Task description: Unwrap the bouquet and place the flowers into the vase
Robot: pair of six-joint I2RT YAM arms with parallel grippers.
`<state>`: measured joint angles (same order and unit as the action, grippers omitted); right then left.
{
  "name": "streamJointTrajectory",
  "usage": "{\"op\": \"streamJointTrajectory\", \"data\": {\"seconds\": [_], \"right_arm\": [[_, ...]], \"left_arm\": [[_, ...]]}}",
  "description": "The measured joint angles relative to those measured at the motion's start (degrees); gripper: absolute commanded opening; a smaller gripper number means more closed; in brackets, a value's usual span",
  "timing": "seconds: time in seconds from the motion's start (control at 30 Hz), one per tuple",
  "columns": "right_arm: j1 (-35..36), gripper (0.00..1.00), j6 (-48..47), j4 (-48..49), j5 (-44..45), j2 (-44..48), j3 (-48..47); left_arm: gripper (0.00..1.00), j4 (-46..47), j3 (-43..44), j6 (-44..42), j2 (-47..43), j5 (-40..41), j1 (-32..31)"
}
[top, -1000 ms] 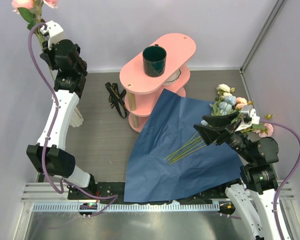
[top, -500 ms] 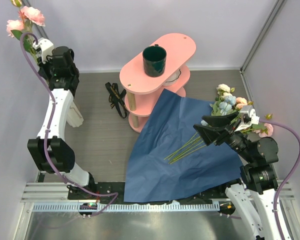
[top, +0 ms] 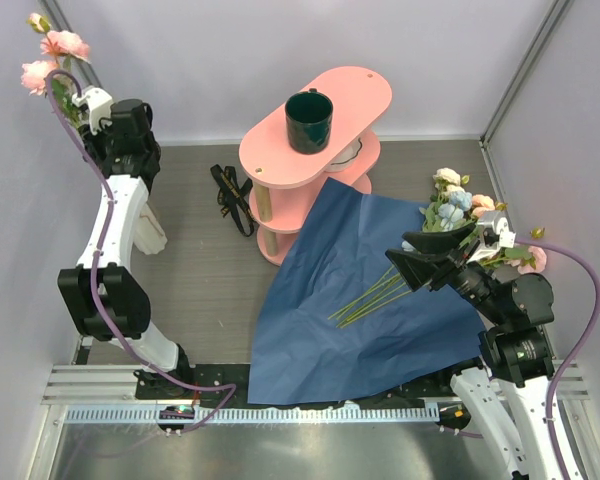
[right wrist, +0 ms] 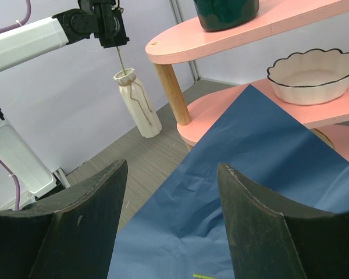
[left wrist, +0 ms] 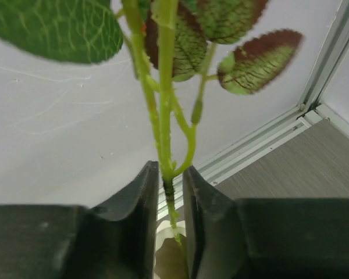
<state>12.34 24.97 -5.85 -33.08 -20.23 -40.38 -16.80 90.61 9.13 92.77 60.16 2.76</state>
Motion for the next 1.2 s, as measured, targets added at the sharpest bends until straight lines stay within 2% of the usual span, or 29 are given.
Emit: {"op": "streamJointTrajectory", "data": {"seconds": [0.13,0.17,0.23,0.27,0.37,0.57,0.77,0.9,1.07,1.2], "right_arm": [[0.0,0.69,0.0,0.0,0.0,0.0,0.2],[0.0,0.69,0.0,0.0,0.0,0.0,0.2],[0.0,0.69,0.0,0.0,0.0,0.0,0.2],[0.0,0.69,0.0,0.0,0.0,0.0,0.2],[0.1,0.69,0.0,0.0,0.0,0.0,0.4],[0.1,0.69,0.0,0.0,0.0,0.0,0.8],[0.1,0.69,0.0,0.0,0.0,0.0,0.9],[0.1,0.69,0.1,0.0,0.0,-0.5,0.9],[0.1,0.69,0.0,-0.3,0.4,-2.5,0.9],[0.1,0.69,-0.4,-2.4,2.1,-4.6,0.7]], "left_arm": [[0.52,-1.1,0.0,1.2,0.0,-0.4,0.0],[0.60,-1.4,0.0,1.5,0.0,-0.6,0.0],[0.66,-2.0,0.0,1.9,0.0,-1.0,0.0],[0.74,-2.2,0.0,2.4,0.0,-1.2,0.0],[0.85,-3.5,0.0,3.8,-0.2,-1.7,0.0],[0.97,-7.3,0.0,7.8,-2.1,-3.7,0.0],[1.00,-11.2,-1.4,13.6,-8.2,-7.2,0.0],[1.00,-13.0,-3.3,18.0,-13.7,-13.1,0.1],[0.93,-12.3,-7.3,22.6,-22.3,-26.0,0.1],[0.92,-6.1,-12.7,25.2,-29.0,-42.9,0.2]]}}
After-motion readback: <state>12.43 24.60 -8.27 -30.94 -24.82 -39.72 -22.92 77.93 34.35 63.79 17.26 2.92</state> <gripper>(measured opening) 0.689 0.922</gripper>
